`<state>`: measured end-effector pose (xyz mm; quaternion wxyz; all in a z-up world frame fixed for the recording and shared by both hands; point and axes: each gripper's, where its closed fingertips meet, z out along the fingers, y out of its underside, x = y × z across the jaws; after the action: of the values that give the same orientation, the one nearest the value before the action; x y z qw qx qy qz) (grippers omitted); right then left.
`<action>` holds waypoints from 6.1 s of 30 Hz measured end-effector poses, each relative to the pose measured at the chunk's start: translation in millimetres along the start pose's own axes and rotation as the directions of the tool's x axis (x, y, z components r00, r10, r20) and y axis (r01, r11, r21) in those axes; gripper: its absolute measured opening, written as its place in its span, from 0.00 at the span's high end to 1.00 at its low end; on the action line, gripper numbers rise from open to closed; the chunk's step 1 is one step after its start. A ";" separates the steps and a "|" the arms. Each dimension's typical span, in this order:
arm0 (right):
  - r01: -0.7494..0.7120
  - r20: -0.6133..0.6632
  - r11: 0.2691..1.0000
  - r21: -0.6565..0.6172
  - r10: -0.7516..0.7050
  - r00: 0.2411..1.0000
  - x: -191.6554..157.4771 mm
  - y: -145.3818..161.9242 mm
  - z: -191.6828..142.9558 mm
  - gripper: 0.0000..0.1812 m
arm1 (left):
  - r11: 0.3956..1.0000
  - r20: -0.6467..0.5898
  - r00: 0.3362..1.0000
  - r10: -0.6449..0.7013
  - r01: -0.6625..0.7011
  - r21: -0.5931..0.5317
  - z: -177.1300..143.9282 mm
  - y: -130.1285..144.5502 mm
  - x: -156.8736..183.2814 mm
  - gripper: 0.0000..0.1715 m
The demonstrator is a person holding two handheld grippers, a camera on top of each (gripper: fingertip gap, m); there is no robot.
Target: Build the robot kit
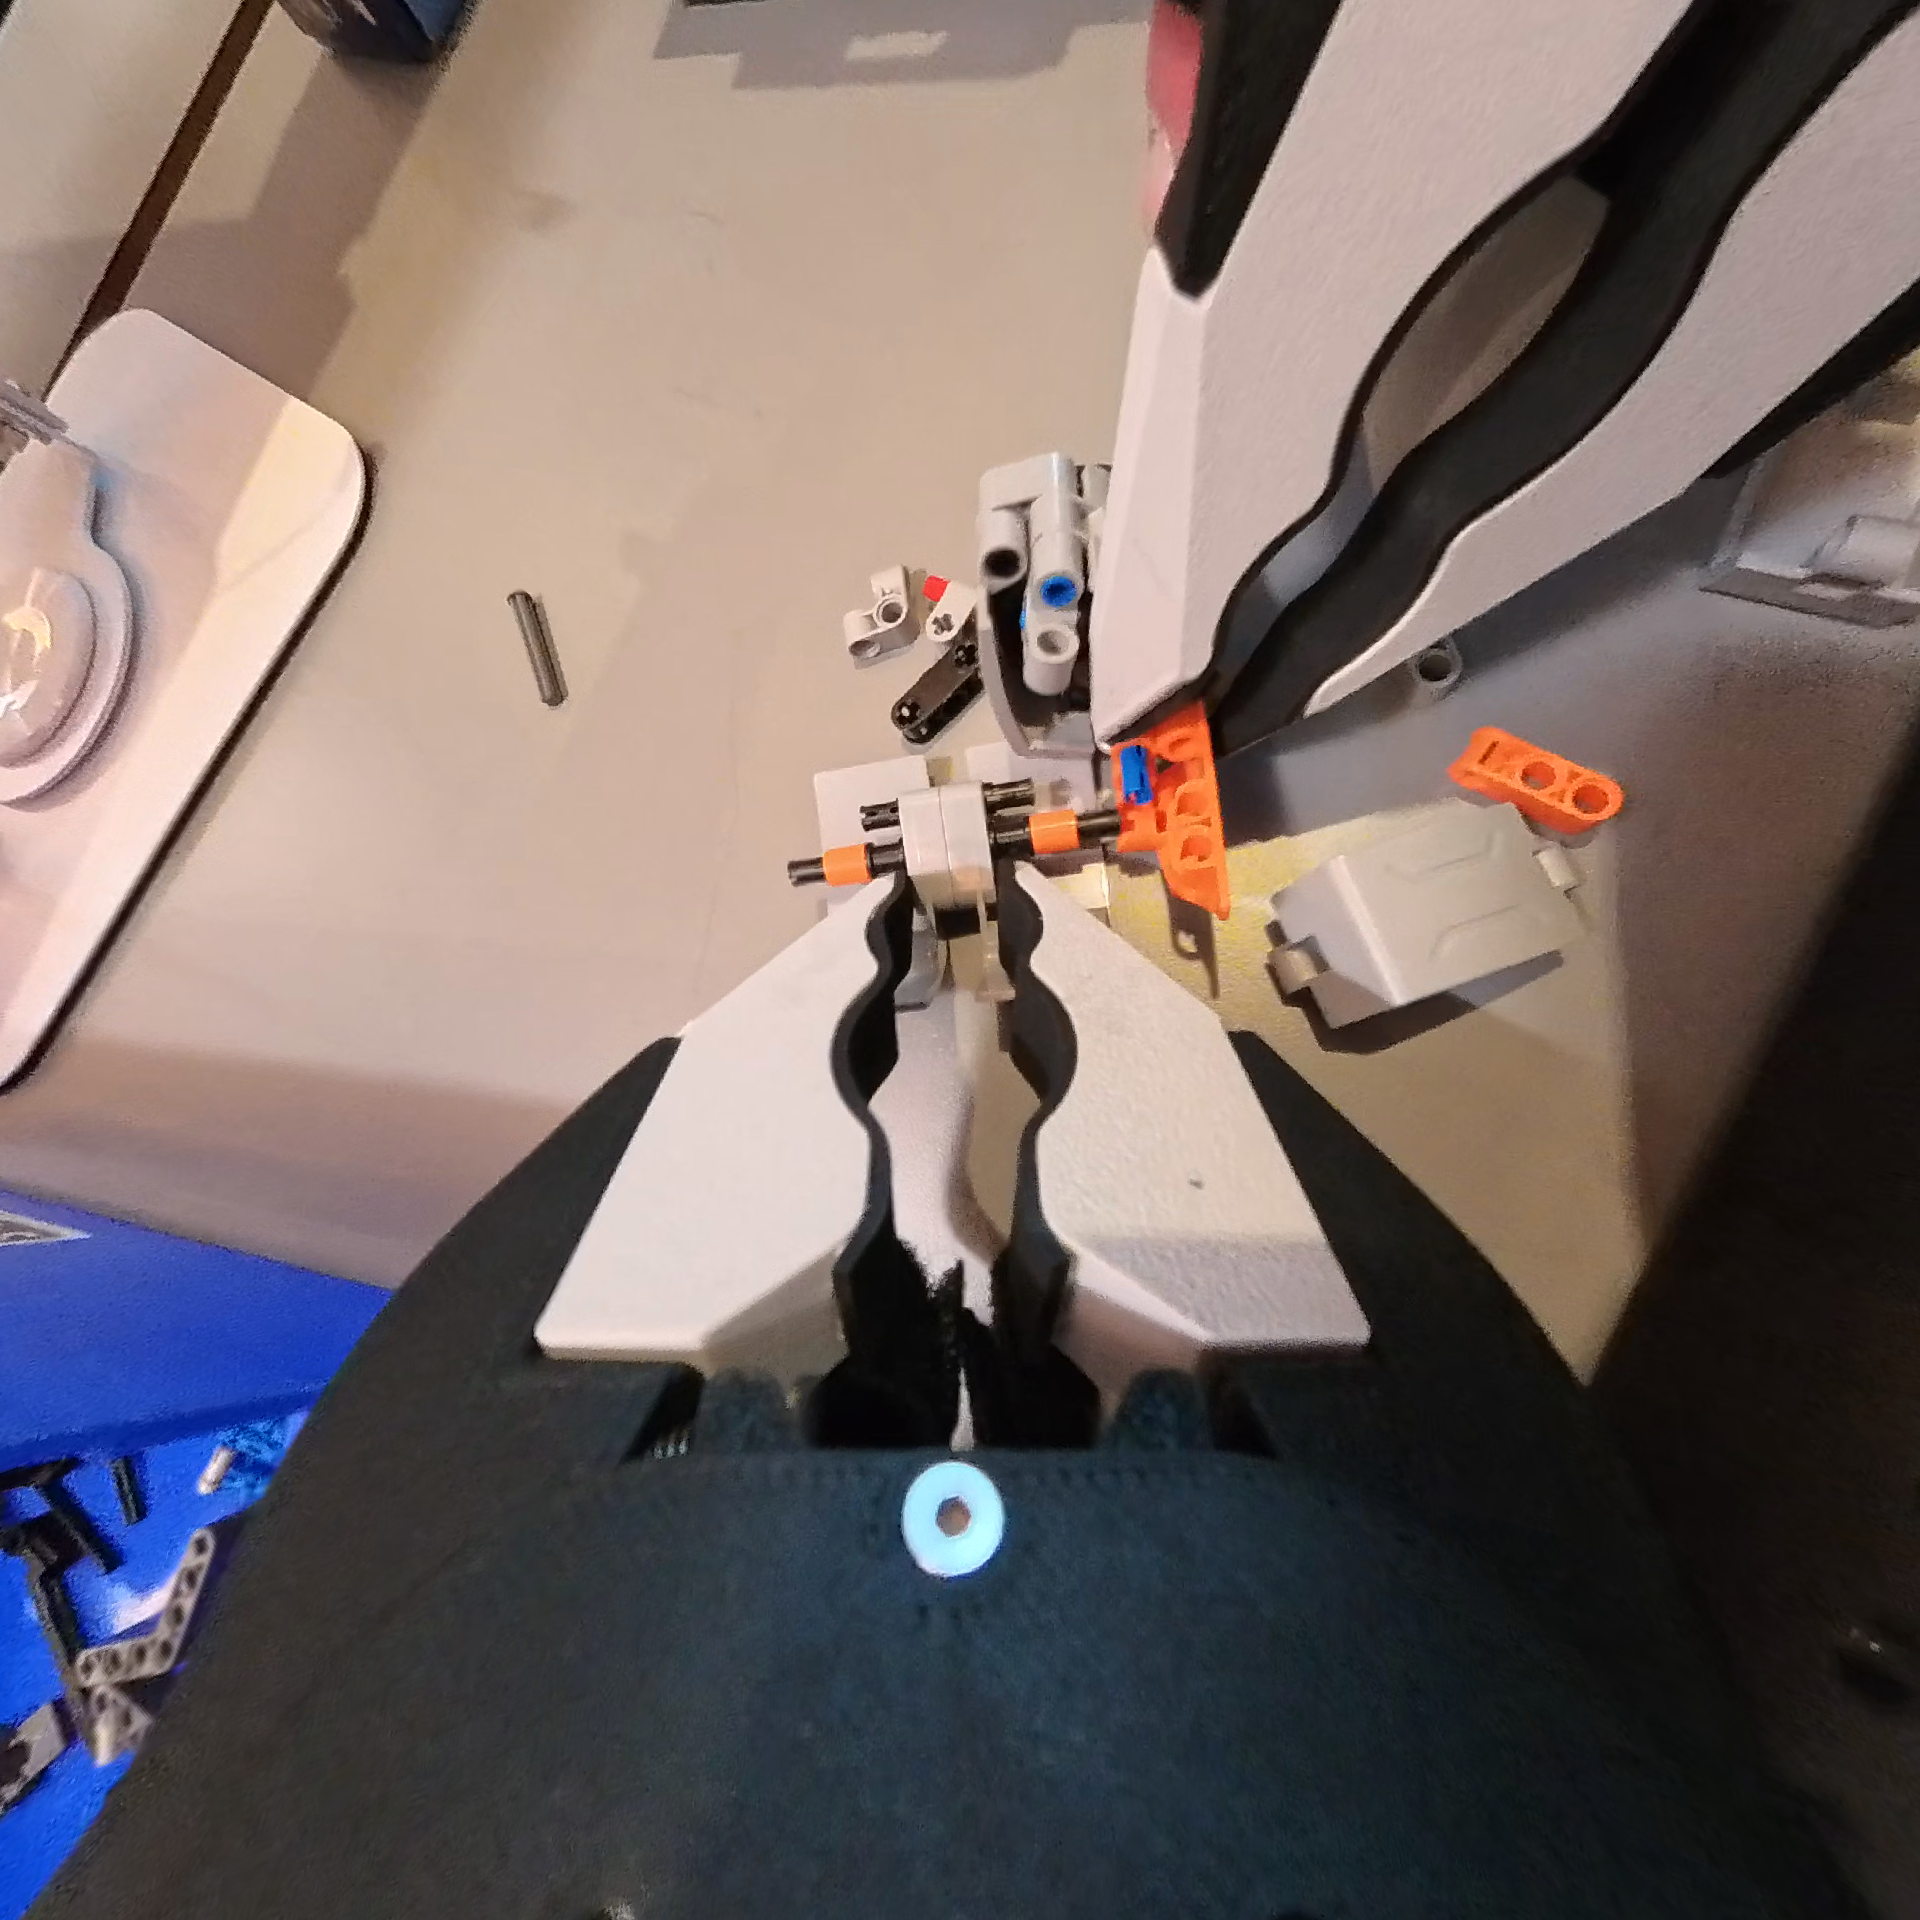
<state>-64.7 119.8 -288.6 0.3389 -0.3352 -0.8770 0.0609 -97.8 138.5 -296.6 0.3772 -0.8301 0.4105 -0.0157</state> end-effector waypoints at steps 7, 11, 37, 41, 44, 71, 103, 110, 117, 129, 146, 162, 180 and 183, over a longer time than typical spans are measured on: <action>-0.037 0.020 0.999 0.015 0.036 0.999 0.6 1.5 -1.7 0.93 | 1.000 -0.031 1.000 0.001 -0.002 -0.021 0.6 0.1 1.0 0.92; -0.041 0.019 0.999 0.027 0.040 0.999 1.2 1.5 -1.4 0.93 | 1.000 -0.055 0.998 -0.011 0.010 -0.023 0.5 0.5 0.8 0.92; -0.005 0.002 1.000 -0.009 0.005 1.000 0.3 5.5 -3.3 0.93 | 0.996 -0.112 0.994 -0.002 -0.009 -0.093 3.7 -2.1 2.4 0.92; -0.001 -0.006 1.000 -0.026 0.001 1.000 -0.1 5.5 -3.4 0.93 | 0.992 -0.092 0.995 0.033 -0.044 -0.121 4.2 -2.2 2.7 0.92; -0.012 -0.008 1.000 -0.026 0.012 1.000 0.1 5.3 -3.2 0.93 | 0.990 -0.077 0.996 0.049 -0.058 -0.130 4.6 -2.1 2.3 0.92; -0.108 -0.030 0.994 -0.022 0.107 0.994 2.3 6.5 -3.7 0.93 | 0.980 -0.007 0.993 0.118 -0.117 -0.158 4.6 -2.9 -0.9 0.93; -0.160 -0.078 0.986 0.042 0.163 0.984 6.8 10.6 -4.5 0.94 | 0.987 0.051 0.992 0.120 -0.113 -0.117 6.4 -4.5 -3.3 0.93; -0.138 -0.080 0.989 0.052 0.141 0.987 6.4 10.2 -4.0 0.94 | 0.986 0.062 0.987 0.146 -0.140 -0.093 5.4 -4.9 -3.0 0.93; -0.087 -0.059 0.994 0.067 0.091 0.994 5.8 9.8 -3.4 0.94 | 0.984 0.065 0.984 0.165 -0.160 -0.080 6.2 -6.3 -3.3 0.93; 0.012 -0.120 0.999 0.044 -0.007 0.993 1.5 7.4 -4.2 0.93 | 0.979 0.095 0.976 0.196 -0.189 -0.077 5.0 -9.4 -3.7 0.93; -0.004 -0.149 0.999 0.047 0.011 0.989 4.2 11.0 -4.3 0.93 | 0.959 0.181 0.942 0.283 -0.270 -0.090 1.3 -9.4 -6.4 0.93; 0.009 -0.135 1.000 0.021 -0.006 0.991 6.5 13.4 -2.7 0.94 | 0.980 0.117 0.975 0.190 -0.181 -0.085 4.4 -8.2 -7.0 0.93; 0.011 -0.031 0.997 0.079 -0.008 0.999 2.8 15.7 -15.4 0.88 | 1.000 -0.158 0.987 -0.006 0.004 -0.013 -13.9 -11.8 9.9 0.84; -0.027 -0.008 0.995 0.091 0.027 1.000 1.8 11.0 -20.5 0.87 | 0.994 -0.128 0.986 0.106 -0.107 -0.001 -12.4 -16.5 5.3 0.88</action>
<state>-46.6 126.9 -275.7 0.3569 -0.3315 -0.8671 0.1040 -87.3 133.4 -278.7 0.3470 -0.8057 0.4776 -0.0472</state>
